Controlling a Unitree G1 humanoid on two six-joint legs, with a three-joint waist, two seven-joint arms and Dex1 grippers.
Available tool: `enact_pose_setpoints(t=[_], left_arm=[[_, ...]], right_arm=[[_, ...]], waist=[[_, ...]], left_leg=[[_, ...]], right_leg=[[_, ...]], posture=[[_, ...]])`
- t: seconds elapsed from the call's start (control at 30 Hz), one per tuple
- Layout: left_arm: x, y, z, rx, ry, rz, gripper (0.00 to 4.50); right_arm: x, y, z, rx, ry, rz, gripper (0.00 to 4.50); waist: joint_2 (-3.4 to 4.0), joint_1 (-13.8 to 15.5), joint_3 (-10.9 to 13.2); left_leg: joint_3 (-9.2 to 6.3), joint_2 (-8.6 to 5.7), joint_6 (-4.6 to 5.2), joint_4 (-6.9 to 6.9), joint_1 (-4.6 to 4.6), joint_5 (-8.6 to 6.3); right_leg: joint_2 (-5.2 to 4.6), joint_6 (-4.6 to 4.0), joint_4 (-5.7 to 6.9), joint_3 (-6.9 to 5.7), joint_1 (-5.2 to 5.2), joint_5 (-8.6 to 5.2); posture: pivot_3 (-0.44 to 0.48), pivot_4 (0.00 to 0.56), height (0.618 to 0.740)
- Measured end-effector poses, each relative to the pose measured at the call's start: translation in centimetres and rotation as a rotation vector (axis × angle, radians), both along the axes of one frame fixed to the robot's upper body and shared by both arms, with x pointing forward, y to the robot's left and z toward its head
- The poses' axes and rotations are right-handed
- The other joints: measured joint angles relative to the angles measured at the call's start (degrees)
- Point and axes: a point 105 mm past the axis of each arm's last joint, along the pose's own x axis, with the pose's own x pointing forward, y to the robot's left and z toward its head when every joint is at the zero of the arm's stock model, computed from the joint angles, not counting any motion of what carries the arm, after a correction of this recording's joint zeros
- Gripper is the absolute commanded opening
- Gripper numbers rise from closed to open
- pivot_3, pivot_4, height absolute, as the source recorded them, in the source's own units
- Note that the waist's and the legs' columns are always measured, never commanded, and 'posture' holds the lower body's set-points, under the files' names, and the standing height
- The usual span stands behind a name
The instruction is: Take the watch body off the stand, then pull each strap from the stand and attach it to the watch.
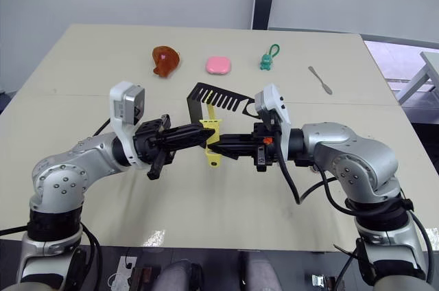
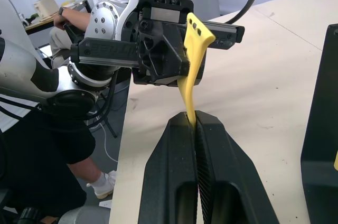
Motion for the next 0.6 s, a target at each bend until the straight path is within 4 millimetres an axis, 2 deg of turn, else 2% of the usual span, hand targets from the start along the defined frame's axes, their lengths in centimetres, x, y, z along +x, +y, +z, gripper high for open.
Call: enact_pose_setpoints(t=[0.6], left_arm=[[0.04, -0.27, -0.12, -0.031, -0.017, -0.029, 0.07]], right_arm=[[-0.63, -0.45, 0.13, -0.005, -0.037, -0.022, 0.00]], waist=[[0.00, 0.0, 0.0]], left_leg=[[-0.01, 0.00, 0.00, -0.02, -0.01, 0.00]], right_leg=[[0.00, 0.00, -0.03, -0.01, 0.00, 0.00]], posture=[[0.000, 0.150, 0.740]])
